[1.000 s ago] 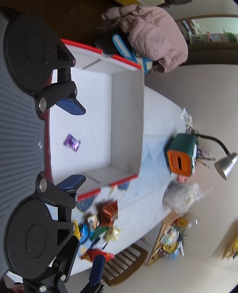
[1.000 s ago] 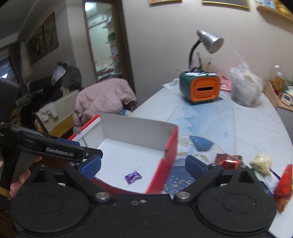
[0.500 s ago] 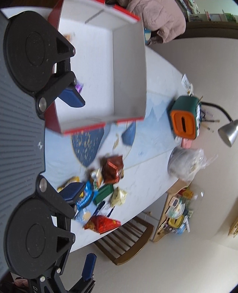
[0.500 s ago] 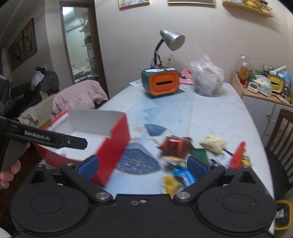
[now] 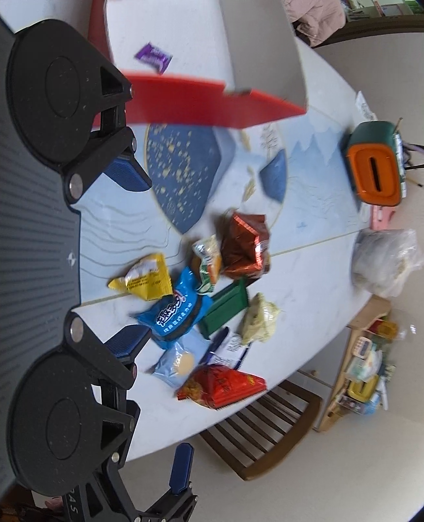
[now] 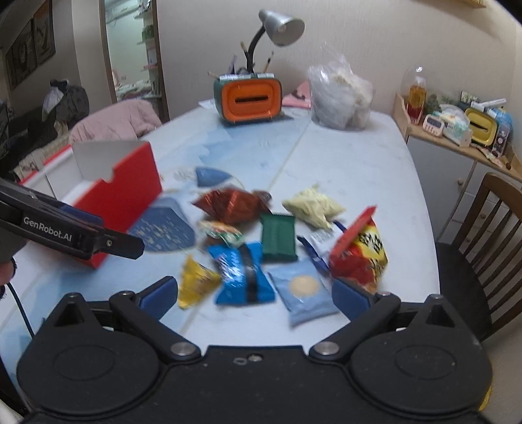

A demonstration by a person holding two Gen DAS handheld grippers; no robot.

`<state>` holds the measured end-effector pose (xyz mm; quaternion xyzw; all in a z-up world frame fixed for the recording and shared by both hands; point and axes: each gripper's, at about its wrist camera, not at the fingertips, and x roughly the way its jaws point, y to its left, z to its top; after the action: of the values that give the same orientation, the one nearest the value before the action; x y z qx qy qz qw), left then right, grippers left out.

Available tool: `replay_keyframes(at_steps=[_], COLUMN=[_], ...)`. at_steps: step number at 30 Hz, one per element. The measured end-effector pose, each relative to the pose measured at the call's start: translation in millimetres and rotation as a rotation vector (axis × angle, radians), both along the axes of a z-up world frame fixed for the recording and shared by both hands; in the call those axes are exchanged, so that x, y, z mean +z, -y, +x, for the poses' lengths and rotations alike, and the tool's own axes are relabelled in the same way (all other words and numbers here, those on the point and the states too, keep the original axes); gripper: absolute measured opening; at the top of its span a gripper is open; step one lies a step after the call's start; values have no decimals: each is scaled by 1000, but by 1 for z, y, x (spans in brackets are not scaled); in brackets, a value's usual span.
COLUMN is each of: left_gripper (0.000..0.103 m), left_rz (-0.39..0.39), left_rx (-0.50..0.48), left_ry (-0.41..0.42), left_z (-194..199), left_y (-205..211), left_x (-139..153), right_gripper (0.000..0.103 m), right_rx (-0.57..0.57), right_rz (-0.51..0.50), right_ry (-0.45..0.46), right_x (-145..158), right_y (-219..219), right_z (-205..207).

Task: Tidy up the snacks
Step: 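Withdraw both tools from the box back over the snacks, then grasp the yellow packet with the left tool while the right tool grasps the light-blue biscuit pack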

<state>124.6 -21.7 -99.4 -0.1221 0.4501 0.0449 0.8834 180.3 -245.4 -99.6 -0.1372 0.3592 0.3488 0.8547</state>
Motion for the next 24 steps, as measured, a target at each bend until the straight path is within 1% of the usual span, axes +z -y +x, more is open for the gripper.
replay_keyframes(at_steps=[5, 8, 11, 13, 17, 24], left_gripper=[89, 89, 89, 89, 89, 89], left_rz=[18, 27, 33, 39, 52, 14], left_rx=[12, 24, 42, 49, 68, 90], left_ry=[-42, -67, -91, -104, -117, -154], left_z=[18, 26, 33, 37, 44, 53], left_y=[14, 19, 22, 24, 26, 21], left_x=[-19, -29, -38, -43, -52, -67], right_gripper=[95, 93, 87, 84, 82, 75], right_rx=[30, 65, 85, 103, 125, 113], right_rz=[-31, -54, -72, -79, -97, -98], right_ry=[-27, -23, -33, -40, -36, -60], right_x=[-29, -42, -53, -59, -68, -80], right_y=[2, -2, -5, -7, -11, -13], right_z=[25, 37, 49, 55, 63, 76])
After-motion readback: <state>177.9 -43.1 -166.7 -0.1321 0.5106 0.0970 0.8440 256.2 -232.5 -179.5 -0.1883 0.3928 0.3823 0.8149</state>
